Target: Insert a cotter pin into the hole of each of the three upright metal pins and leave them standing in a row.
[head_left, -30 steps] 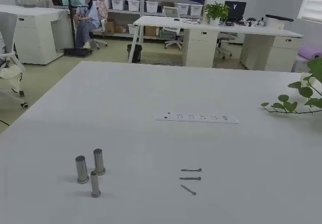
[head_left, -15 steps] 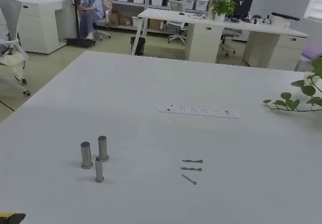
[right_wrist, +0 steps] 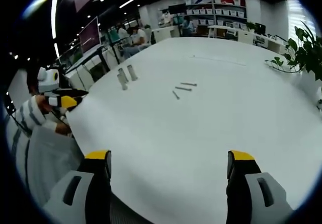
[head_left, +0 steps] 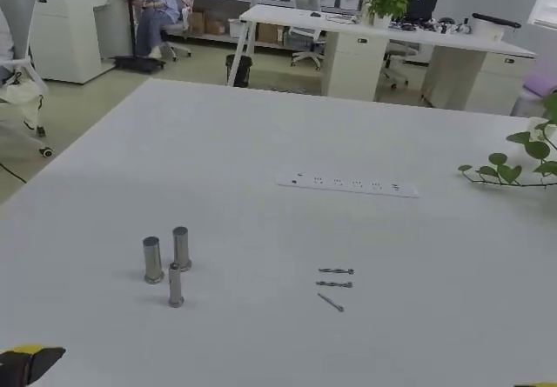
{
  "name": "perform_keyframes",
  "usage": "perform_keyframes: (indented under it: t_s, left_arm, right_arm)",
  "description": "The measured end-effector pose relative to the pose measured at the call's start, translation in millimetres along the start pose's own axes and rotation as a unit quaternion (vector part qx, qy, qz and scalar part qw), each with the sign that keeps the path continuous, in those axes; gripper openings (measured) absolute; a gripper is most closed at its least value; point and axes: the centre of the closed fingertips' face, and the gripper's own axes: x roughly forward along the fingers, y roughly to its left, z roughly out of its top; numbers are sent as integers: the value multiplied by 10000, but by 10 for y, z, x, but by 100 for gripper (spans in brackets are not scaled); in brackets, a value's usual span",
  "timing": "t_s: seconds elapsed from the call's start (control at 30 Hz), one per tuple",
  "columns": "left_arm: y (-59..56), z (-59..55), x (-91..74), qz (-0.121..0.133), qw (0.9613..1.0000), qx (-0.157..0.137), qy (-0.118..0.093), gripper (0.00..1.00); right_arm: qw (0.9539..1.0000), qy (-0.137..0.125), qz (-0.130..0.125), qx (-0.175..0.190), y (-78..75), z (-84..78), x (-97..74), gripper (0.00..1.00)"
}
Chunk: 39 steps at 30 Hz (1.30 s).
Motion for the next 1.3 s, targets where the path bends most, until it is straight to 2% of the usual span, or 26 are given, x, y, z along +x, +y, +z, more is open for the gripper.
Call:
perform_keyframes:
  t_s: [0.1, 0.2, 0.4, 0.57, 0.67, 0.8, 1.0, 1.1, 1.3]
  left_arm:
    - [19, 18, 18, 13, 10000, 86, 28, 91]
    - [14, 82, 25, -25, 9997, 204, -105, 87]
    - [46, 134, 73, -30, 9996, 266, -38, 85]
    - [102, 208, 135, 31, 9991, 433, -19, 82]
    - [114, 304, 186, -14, 9984, 545, -163, 78]
    - [143, 360, 271, -31, 9980, 613, -125, 78]
    - [153, 477, 414, -66, 9963, 841, -131, 73]
    - [138, 544, 477, -108, 9941, 1062, -189, 68]
    - [166, 646, 617, -123, 9920, 1238, -230, 61]
  right_arm:
    - [10000, -6, -14, 36, -11, 9, 3, 97]
    - [10000, -48, 27, 37, -10, 28, 5, 97]
    - [9999, -32, 4, 114, -42, 17, 5, 97]
    - [9998, -67, -14, 200, -57, 23, 2, 97]
    - [9997, -73, -44, 233, -65, 24, 4, 97]
    - [9991, -183, 5, 380, -45, 57, -1, 97]
    - [9983, -345, 50, 470, -29, 123, -4, 97]
    - [9979, -362, 59, 540, -29, 127, 1, 97]
    - [9982, -294, -41, 522, -78, 85, 28, 97]
